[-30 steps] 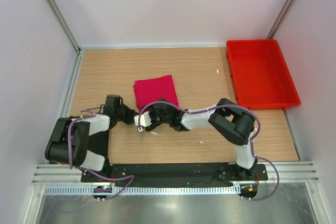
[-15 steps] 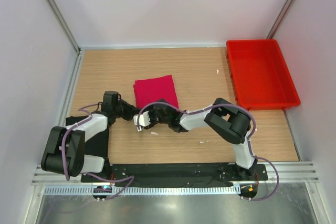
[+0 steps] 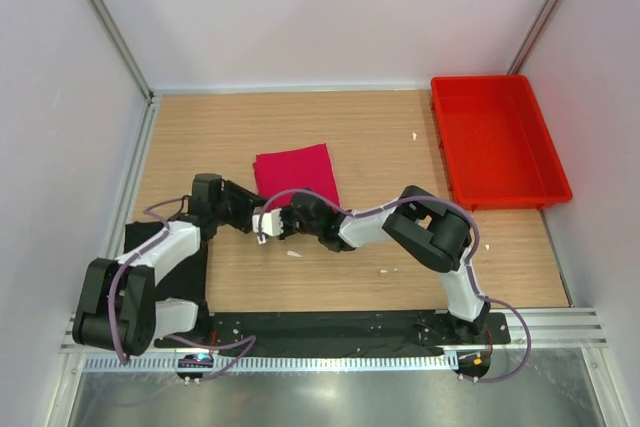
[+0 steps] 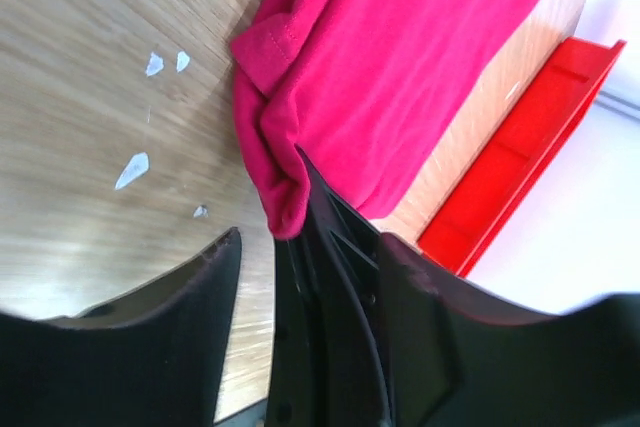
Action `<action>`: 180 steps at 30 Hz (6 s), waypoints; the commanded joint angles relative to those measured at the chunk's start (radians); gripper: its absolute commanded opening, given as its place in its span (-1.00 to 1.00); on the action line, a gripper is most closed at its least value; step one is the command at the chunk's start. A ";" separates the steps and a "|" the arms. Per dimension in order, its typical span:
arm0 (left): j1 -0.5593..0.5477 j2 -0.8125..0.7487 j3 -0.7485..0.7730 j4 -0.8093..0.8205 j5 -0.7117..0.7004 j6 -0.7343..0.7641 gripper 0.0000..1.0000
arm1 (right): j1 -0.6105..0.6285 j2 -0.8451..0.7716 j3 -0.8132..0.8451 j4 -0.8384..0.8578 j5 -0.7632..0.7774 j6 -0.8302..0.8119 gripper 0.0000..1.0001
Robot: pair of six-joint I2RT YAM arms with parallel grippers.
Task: Fold and stack the t-shirts
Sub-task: Neatly place the folded tshirt to the corner
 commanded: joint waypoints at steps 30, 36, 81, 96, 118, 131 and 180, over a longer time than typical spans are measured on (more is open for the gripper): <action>0.104 0.391 0.220 0.160 0.140 -0.006 0.62 | -0.090 -0.198 -0.033 0.017 -0.096 0.157 -0.98; 0.104 0.463 0.262 0.188 0.132 -0.032 0.63 | -0.098 -0.216 -0.024 0.017 -0.107 0.168 -0.98; 0.105 0.688 0.581 -0.040 0.069 0.274 -1.00 | -0.156 -0.334 -0.021 -0.093 -0.007 0.382 0.50; 0.094 0.203 0.544 -0.465 -0.389 0.436 -1.00 | -0.149 -0.938 -0.213 -0.584 0.246 0.882 1.00; 0.168 0.152 0.980 -1.035 -0.851 0.474 -1.00 | -0.144 -1.012 -0.248 -0.603 0.147 0.939 0.99; 0.306 0.051 0.860 -1.079 -0.837 0.442 -1.00 | -0.133 -1.024 -0.256 -0.609 0.134 0.939 0.99; 0.501 -0.124 0.521 -1.270 -1.020 0.304 -0.99 | -0.080 -1.026 -0.277 -0.650 0.139 0.917 1.00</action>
